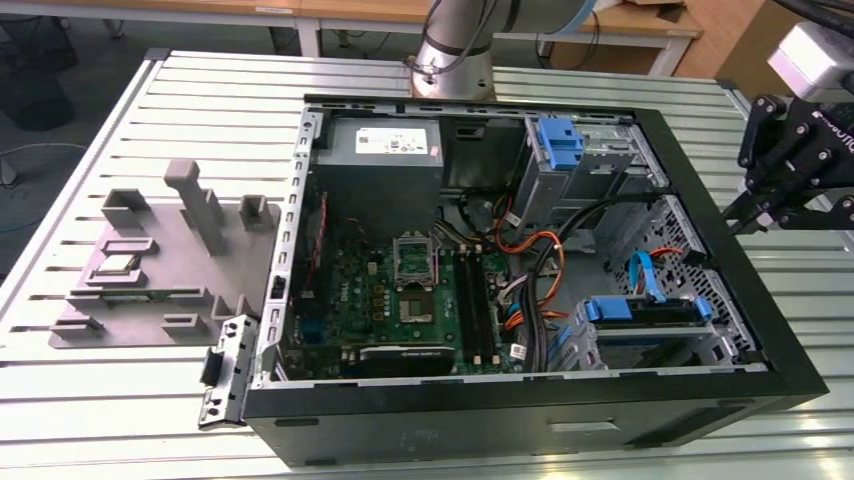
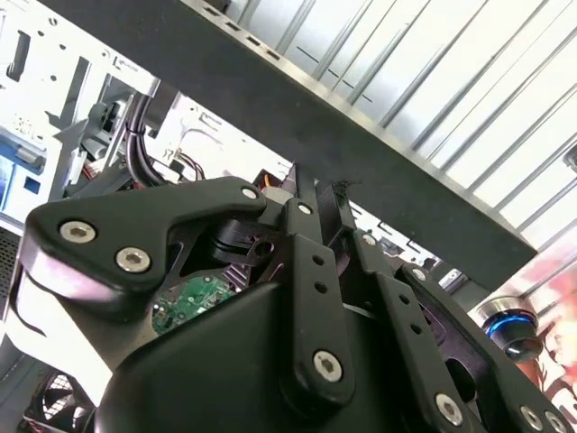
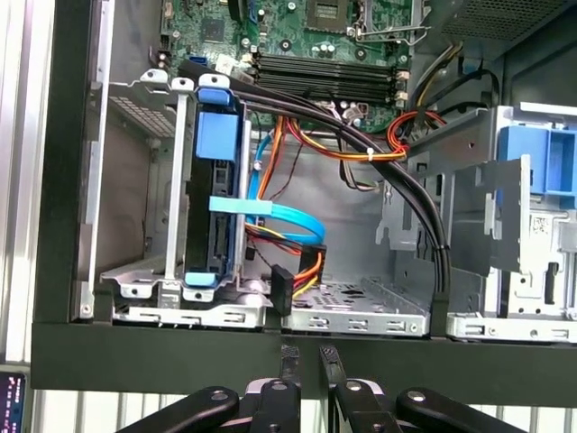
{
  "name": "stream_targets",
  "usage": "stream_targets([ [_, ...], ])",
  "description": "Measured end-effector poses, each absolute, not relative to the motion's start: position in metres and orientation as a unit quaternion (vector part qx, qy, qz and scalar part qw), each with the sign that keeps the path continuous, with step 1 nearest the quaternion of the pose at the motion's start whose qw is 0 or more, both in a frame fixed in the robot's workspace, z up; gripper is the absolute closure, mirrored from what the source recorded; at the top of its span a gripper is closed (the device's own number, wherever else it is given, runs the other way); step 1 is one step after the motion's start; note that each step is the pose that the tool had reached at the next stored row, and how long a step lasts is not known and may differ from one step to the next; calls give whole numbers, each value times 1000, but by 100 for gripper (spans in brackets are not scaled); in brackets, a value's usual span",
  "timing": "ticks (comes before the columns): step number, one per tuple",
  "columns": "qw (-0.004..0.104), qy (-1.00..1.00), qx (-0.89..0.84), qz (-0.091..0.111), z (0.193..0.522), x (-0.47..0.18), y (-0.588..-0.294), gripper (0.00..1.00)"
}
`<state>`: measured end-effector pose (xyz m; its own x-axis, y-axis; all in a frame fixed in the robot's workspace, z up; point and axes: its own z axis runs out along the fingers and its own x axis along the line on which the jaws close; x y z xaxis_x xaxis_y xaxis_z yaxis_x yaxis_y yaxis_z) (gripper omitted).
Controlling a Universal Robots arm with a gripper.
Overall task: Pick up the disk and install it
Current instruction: 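Insert the second disk wire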
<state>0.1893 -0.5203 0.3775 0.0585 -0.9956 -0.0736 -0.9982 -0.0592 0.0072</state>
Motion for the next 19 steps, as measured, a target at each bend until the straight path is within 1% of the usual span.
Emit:
stream_targets([
  [19, 23, 684, -729, 29, 377, 194, -515, 77],
])
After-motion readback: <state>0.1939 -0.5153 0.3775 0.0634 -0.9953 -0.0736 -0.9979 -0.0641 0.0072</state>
